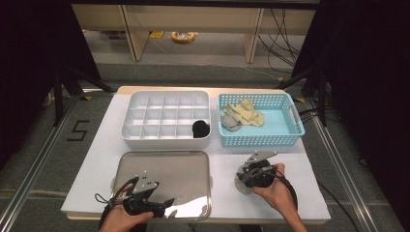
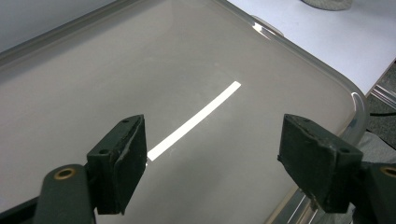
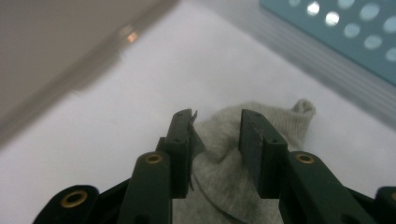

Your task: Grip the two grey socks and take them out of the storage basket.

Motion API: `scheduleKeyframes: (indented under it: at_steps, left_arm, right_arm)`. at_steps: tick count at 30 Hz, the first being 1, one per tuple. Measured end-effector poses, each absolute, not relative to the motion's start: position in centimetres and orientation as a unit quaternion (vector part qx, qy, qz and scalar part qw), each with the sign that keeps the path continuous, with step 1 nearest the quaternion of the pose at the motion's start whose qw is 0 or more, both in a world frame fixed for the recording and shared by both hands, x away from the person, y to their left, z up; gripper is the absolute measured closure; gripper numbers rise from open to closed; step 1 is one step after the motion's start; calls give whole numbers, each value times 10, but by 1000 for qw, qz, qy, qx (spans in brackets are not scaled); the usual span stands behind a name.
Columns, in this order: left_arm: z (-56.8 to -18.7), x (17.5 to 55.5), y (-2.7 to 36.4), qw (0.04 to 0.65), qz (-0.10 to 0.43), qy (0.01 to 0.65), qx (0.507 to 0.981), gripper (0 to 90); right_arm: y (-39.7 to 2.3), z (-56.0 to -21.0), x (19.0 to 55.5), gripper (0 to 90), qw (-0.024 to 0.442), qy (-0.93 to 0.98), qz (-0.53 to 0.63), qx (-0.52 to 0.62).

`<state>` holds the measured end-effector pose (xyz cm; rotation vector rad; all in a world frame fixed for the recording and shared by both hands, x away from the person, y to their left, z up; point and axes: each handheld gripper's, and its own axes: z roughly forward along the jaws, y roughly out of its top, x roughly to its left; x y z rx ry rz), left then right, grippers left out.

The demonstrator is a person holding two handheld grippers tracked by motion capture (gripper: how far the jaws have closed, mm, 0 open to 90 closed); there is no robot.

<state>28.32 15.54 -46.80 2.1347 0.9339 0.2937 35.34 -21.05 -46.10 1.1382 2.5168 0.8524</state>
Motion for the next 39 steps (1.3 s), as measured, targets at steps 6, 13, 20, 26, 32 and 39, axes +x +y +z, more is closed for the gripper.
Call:
scheduleKeyframes:
  at_steps: [6,13,20,26,32,39]
  left_arm:
    - [-468,283,155,387,115,367,838,227]
    - [-468,283,156,387,114,367,838,227]
    - [-468,283,155,391,114,370,835,227]
    - [-468,283,155,390,114,369,836,227]
    - [-468,283,156,384,122,368,838,228]
    - [-468,283,155,386,118,368,838,230]
  right_arm:
    - [-212,-472,357,802,110,866,285,396]
    - [-225,-458,356,824,101,845,332,407]
    - [-236,-460,359,799,66,828,351,431]
    - [-238,-462,360,838,61,827,347,438]
    - [-243,-453,358,873,101,829,359,417]
    - [-286,-442,359,872,123,787,372,477]
